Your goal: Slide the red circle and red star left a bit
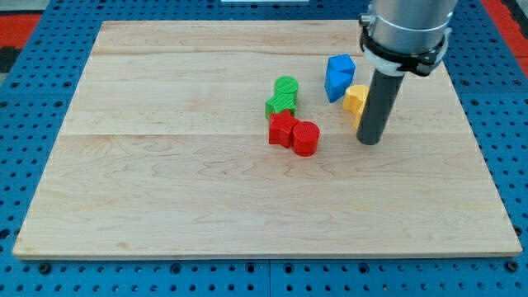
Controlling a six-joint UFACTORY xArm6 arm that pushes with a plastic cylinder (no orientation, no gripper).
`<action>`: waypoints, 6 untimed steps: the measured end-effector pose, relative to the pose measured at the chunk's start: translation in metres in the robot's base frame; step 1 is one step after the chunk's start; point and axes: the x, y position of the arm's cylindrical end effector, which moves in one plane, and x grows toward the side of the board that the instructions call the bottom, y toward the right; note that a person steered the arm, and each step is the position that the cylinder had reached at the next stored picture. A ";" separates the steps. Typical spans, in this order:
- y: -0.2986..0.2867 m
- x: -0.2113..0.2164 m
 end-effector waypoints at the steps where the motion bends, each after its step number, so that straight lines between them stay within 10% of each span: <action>1: 0.000 0.005; 6: -0.036 0.013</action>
